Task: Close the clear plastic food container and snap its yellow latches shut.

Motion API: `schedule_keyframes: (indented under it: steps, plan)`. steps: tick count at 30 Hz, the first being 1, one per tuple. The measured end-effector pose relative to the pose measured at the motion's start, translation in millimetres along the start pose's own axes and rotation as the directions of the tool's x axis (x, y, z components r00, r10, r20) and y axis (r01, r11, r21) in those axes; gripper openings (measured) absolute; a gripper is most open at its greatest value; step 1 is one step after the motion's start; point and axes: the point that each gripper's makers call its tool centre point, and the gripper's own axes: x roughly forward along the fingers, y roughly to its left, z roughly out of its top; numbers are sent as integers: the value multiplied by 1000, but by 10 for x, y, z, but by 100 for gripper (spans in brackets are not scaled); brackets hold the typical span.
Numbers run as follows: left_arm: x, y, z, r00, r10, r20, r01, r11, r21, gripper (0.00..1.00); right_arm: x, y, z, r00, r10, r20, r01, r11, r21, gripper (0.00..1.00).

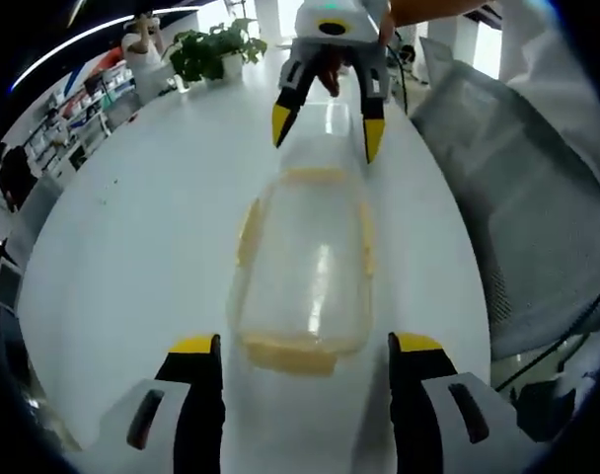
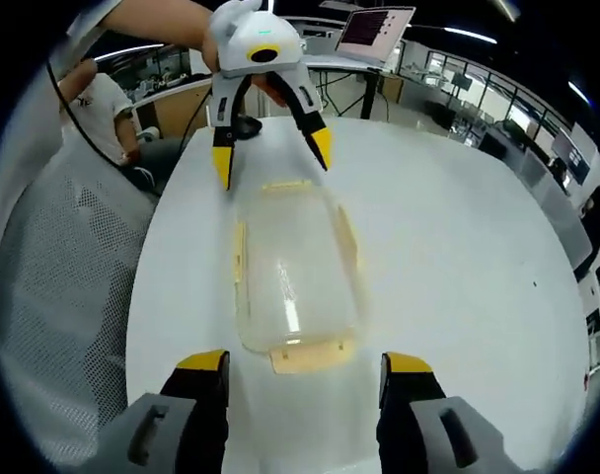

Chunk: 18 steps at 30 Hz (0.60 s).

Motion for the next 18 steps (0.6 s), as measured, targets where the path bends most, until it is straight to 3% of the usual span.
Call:
schedule_keyframes:
  steps: [9,18]
  plan:
    - [48,39,-87,999,-17,-38,18,999,39,56,50,-55,-40,999,17,-27,-18,999,-32,57]
    - [98,9,-171,996,-45,-78,48,998,33,54,105,-49,-44,998,39,-39,-41,998,-44,55]
